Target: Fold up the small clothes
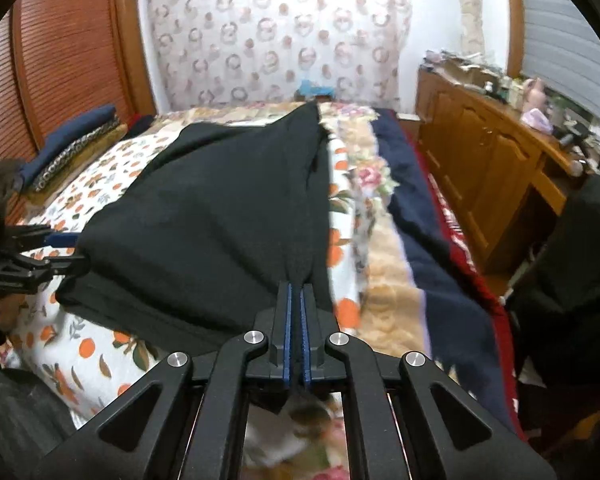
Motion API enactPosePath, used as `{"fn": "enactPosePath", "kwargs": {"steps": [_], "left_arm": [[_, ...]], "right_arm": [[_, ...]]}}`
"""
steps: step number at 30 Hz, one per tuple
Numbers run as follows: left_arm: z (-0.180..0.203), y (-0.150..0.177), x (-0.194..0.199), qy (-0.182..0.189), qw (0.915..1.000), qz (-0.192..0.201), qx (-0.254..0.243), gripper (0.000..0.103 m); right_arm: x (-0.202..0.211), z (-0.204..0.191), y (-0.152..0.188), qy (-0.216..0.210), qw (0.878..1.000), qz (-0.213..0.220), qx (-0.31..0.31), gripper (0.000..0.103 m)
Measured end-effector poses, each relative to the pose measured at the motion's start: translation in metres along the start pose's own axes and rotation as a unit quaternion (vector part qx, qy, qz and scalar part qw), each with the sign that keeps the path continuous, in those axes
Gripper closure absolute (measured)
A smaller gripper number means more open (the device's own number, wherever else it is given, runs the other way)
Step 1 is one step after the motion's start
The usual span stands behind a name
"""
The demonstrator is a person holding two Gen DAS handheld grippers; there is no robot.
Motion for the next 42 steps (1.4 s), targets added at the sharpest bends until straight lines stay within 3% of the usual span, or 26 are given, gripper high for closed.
{"fn": "enactPosePath", "kwargs": {"steps": [9,12,13,15,17,31,34,36,42], "left_arm": [[0.001,0.006,0.004,0.011,0.9999,-0.004,0.003,0.044],[0.002,0.009,0.007,0.033,0.9994,-0.011,0.005,0.065],[0.002,0.011,0.007,0.037,0.9992,-0.014,0.005,0.069],[0.004,0.014,0.008,0.042,0.9989,-0.019,0.000,0.077],[0.006,0.016,0.009,0.042,0.9989,-0.020,-0.003,0.079],[0.008,0.012,0.010,0.041,0.9989,-0.022,0.003,0.079],[0.008,0.010,0.009,0.039,0.9990,-0.022,-0.001,0.079],[0.008,0.010,0.009,0.037,0.9991,-0.022,-0.003,0.079],[0.008,0.010,0.009,0.037,0.9991,-0.022,-0.003,0.079]], "right_arm": [[-0.012,0.006,0.009,-0.010,1.000,-0.004,-0.026,0.096],[-0.014,0.001,0.006,0.007,1.000,-0.007,-0.008,0.083],[-0.016,0.000,0.006,0.006,1.000,-0.008,-0.004,0.081],[-0.021,0.001,0.007,0.000,1.000,-0.013,-0.008,0.066],[-0.027,0.004,0.010,0.001,1.000,-0.019,-0.014,0.061],[-0.030,0.005,0.021,-0.041,0.998,-0.026,-0.034,0.061],[-0.029,0.002,0.020,-0.033,0.999,-0.025,-0.025,0.065],[-0.026,0.001,0.019,-0.030,0.999,-0.020,-0.019,0.074],[-0.028,-0.001,0.019,-0.035,0.999,-0.026,-0.010,0.076]]}}
Point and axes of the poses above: each gripper's, at about its wrist camera, not at the fingertips, and x roughly against the way its jaws point, z to its right, y to its underside, the point moved 2 cm from there along -x, roughly the way its jaws point, and after that the axes turned 13 degrees about x, right-handed, at the moved point
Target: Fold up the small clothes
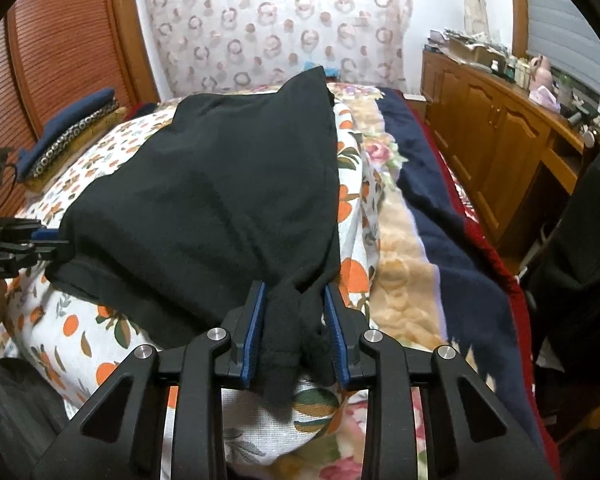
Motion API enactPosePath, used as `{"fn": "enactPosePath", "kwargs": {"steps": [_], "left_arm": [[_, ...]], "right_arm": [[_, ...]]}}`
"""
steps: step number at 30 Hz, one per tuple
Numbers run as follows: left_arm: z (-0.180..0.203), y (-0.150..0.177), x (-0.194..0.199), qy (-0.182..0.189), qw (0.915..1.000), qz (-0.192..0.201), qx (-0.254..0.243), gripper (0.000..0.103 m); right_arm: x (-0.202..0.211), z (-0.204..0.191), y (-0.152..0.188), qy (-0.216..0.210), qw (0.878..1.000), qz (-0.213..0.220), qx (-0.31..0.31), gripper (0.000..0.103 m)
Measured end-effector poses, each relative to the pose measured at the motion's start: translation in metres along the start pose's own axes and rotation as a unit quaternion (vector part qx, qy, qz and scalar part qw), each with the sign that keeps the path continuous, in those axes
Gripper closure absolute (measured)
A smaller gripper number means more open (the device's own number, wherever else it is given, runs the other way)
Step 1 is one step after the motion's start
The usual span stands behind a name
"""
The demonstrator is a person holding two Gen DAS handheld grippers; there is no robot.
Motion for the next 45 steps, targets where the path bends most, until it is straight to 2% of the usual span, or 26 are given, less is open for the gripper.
{"fn": "enactPosePath", "kwargs": {"steps": [2,4,7,8,9,13,19,25,30,33,41,44,45], "left_arm": [[0.000,0.000,0.000,0.000,1.0000,0.000,0.000,0.079],[0.000,0.000,0.000,0.000,1.0000,0.000,0.000,0.079],[0.001,0.000,0.000,0.001,1.0000,0.000,-0.001,0.079],[0.001,0.000,-0.001,0.004,1.0000,-0.002,-0.003,0.084],[0.002,0.000,-0.001,0.013,0.9999,-0.006,-0.002,0.096],[0.006,-0.009,0.010,0.032,0.9993,0.017,-0.005,0.100],[0.002,-0.058,0.040,0.050,0.9959,0.075,0.004,0.100],[-0.020,-0.124,0.043,0.040,0.9932,0.107,0.024,0.100],[-0.040,-0.168,0.013,0.003,0.9940,0.104,0.032,0.100],[-0.056,-0.184,-0.007,-0.003,0.9946,0.093,0.045,0.100],[-0.065,-0.204,-0.034,-0.008,0.9954,0.087,0.041,0.098],[-0.067,-0.208,-0.035,-0.009,0.9954,0.092,0.026,0.093],[-0.067,-0.209,-0.034,-0.015,0.9952,0.095,0.018,0.085]], "right_arm": [[0.000,0.000,0.000,-0.003,1.000,0.000,0.001,0.079],[0.000,-0.002,-0.001,-0.010,1.000,0.001,0.006,0.089],[0.000,-0.007,-0.003,-0.017,1.000,0.001,0.017,0.095],[0.000,-0.009,-0.003,-0.024,1.000,0.003,0.017,0.097],[0.001,-0.008,-0.003,-0.031,0.999,0.004,0.014,0.097],[0.012,-0.003,-0.011,-0.058,0.998,0.033,0.002,0.098],[0.039,0.011,-0.048,-0.069,0.992,0.109,-0.014,0.099],[0.028,0.027,-0.112,-0.054,0.987,0.152,-0.005,0.099],[-0.011,0.053,-0.155,-0.037,0.989,0.140,-0.014,0.099],[-0.039,0.063,-0.172,-0.036,0.992,0.124,-0.015,0.099],[-0.087,0.083,-0.181,-0.033,0.995,0.096,-0.012,0.098],[-0.098,0.088,-0.183,-0.035,0.994,0.096,-0.025,0.094],[-0.102,0.090,-0.184,-0.037,0.994,0.096,-0.032,0.093]]}}
Point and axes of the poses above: each gripper's, at about its wrist camera, not at the fingertips, and x roughly against the way its jaws point, z to its right, y to its underside, the point moved 2 cm from there along -x, roughly the way its jaws point, and after that the axes turned 13 degrees about x, right-handed, at the moved point
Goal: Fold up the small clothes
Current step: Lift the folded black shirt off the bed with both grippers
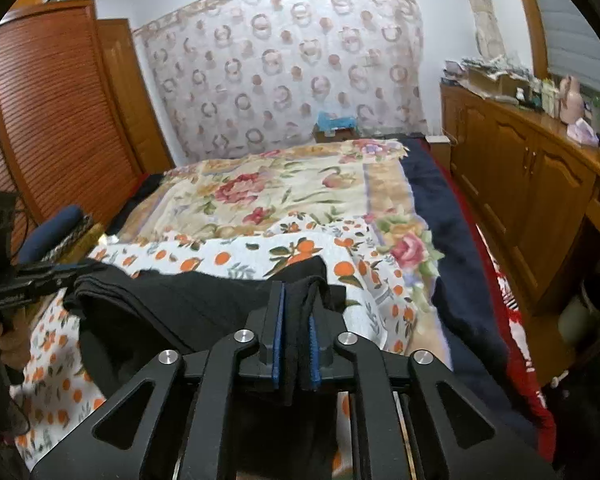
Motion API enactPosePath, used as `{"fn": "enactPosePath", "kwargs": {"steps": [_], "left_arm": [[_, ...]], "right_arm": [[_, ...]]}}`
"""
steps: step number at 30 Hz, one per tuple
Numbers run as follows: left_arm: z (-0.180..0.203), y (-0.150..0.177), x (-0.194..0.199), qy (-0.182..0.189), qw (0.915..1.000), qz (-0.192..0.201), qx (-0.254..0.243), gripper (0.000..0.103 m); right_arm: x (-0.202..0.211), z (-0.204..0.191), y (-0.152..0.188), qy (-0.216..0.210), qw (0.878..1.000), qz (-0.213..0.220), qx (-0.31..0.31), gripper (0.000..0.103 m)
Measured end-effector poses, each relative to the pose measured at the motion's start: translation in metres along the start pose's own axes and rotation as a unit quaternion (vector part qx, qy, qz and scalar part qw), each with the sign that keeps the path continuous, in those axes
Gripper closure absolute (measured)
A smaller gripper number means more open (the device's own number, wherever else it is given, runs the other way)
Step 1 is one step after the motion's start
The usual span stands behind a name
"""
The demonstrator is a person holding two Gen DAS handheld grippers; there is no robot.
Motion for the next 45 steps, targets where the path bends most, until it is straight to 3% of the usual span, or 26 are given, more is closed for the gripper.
{"fn": "enactPosePath", "kwargs": {"steps": [1,4,7,9,13,20,25,30,34,39,45], "left_arm": [[0.001,0.000,0.004,-0.004,0.9999,0.009,-0.006,0.069],[-0.002,-0.007,0.018,-0.005,0.9993,0.035,-0.013,0.057],[-0.006,-0.008,0.024,-0.007,0.9992,0.037,-0.013,0.048],[-0.006,-0.003,0.025,-0.013,0.9993,0.032,-0.016,0.047],[-0.006,0.016,0.024,-0.006,0.9998,0.006,-0.018,0.047],[-0.004,0.045,0.003,-0.023,0.9983,-0.044,-0.031,0.047],[-0.004,0.035,-0.024,-0.041,0.9972,-0.054,-0.031,0.047],[-0.008,0.013,-0.046,-0.050,0.9975,-0.043,-0.024,0.047],[-0.023,-0.008,-0.057,-0.082,0.9965,-0.009,-0.013,0.047],[-0.037,-0.008,-0.068,-0.084,0.9961,-0.027,0.008,0.046],[-0.034,-0.001,-0.080,-0.069,0.9961,-0.054,0.008,0.047]], "right_arm": [[-0.005,0.001,0.000,-0.006,1.000,-0.004,-0.005,0.092],[-0.013,0.001,-0.003,0.001,1.000,-0.014,0.008,0.089],[-0.008,0.000,-0.010,0.018,1.000,-0.010,0.023,0.069],[0.003,0.003,-0.016,0.035,0.999,0.003,0.030,0.061],[0.027,0.006,-0.020,0.054,0.997,0.017,0.044,0.057],[0.040,0.001,0.010,0.026,0.998,-0.005,0.052,0.052],[0.026,-0.009,0.027,-0.001,0.997,-0.034,0.074,0.050],[-0.004,-0.010,0.017,-0.007,0.996,-0.040,0.081,0.049],[-0.031,-0.001,0.006,0.019,0.995,-0.052,0.086,0.049],[-0.046,0.013,0.009,0.044,0.993,-0.075,0.078,0.048],[-0.039,0.016,0.012,0.004,0.997,-0.060,0.048,0.044]]}}
Point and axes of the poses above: each gripper's, at about its wrist camera, not at the fingertips, and x roughly against the way its jaws point, z to its right, y to its underside, the point moved 2 cm from there along -x, roughly the way its jaws point, and after that the axes turned 13 degrees about x, right-handed, at the moved point
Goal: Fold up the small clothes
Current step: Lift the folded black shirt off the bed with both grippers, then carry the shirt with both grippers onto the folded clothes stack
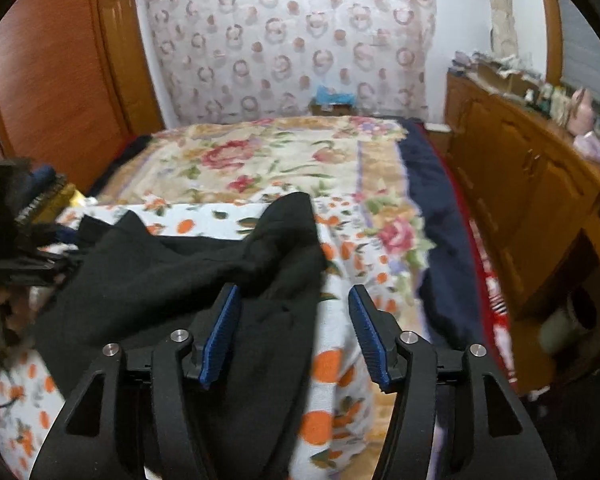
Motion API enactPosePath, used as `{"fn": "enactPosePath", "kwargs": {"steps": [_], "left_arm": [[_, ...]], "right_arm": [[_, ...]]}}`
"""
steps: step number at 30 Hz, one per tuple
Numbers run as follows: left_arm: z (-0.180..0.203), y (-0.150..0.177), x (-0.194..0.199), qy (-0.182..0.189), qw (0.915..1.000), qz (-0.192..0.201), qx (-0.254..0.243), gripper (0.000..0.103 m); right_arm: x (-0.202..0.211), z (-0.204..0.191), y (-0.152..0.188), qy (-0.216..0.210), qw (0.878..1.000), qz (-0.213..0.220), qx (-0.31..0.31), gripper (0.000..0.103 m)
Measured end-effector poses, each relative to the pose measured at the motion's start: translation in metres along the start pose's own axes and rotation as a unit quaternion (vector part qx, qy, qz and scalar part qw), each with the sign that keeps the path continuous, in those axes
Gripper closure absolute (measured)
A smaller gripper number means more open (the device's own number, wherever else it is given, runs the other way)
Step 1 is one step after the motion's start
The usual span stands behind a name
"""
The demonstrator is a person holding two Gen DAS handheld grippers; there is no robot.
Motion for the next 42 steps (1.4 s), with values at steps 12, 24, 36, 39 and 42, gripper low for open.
{"fn": "enactPosePath", "kwargs": {"steps": [12,24,36,39,42], "left_arm": [[-0.001,0.003,0.000,0.060,0.9972,-0.036,0.028,0.047],[0.016,0.002,0.037,0.110,0.9938,-0.011,0.011,0.095],[-0.014,0.002,0.183,0.117,0.9839,0.134,0.022,0.095],[-0.042,0.009,0.220,0.096,0.9811,0.165,0.033,0.095],[-0.078,0.020,0.261,0.070,0.9764,0.198,0.050,0.095]], "right_arm": [[-0.027,0.000,0.006,-0.067,0.996,-0.036,-0.037,0.041],[-0.012,-0.029,-0.002,-0.073,0.997,-0.026,0.013,0.085],[0.062,-0.090,-0.071,-0.058,0.991,0.101,0.060,0.087],[0.064,-0.119,-0.096,-0.078,0.986,0.123,0.081,0.087],[0.061,-0.157,-0.125,-0.104,0.978,0.143,0.109,0.087]]}}
Point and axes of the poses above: each gripper's, at about its wrist camera, not at the fingertips, and x roughly against the way its jaws point, z to its right, y to its underside, the point moved 2 cm from there along -x, roughly the way its jaws point, and after that the axes turned 13 degrees about x, right-handed, at the moved point
